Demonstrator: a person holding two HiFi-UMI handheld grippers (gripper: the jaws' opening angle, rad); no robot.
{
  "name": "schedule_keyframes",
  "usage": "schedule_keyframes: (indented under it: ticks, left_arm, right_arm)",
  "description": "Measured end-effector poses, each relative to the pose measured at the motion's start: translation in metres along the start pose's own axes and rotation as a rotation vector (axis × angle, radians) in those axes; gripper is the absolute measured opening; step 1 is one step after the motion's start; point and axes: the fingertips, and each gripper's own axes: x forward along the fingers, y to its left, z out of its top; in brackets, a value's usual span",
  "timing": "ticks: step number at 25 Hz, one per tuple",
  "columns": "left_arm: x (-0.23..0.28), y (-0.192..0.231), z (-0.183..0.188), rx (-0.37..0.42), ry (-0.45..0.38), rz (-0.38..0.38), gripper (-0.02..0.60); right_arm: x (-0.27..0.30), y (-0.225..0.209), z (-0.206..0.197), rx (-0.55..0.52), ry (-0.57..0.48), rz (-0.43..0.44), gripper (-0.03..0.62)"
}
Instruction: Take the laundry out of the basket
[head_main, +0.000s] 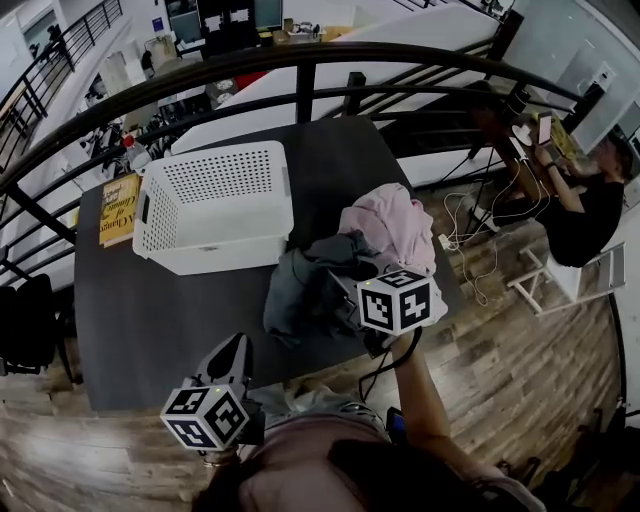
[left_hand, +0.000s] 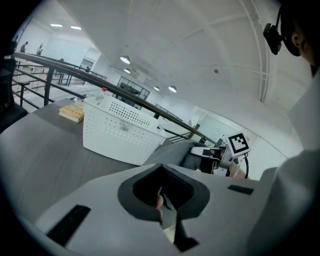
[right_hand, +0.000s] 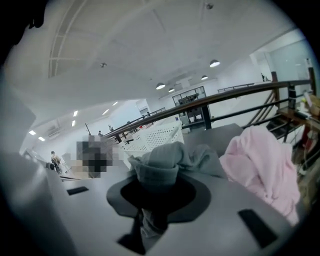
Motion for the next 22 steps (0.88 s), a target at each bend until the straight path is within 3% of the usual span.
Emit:
schedule_keyframes:
  ticks: [14,22]
  left_arm:
    - [0.006,0.031,0.014,0.005,0.008,0.011,-0.011]
    - [0.003,0.017,0.004,0.002,0.0,0.016,-0.011]
  right_arm:
    - [0.073,-0.023,-0.071,0.258,0.047,-0.008,0.1]
    - [0.07,-0.024,-0.073,0.213,0.059,0.009,0.166]
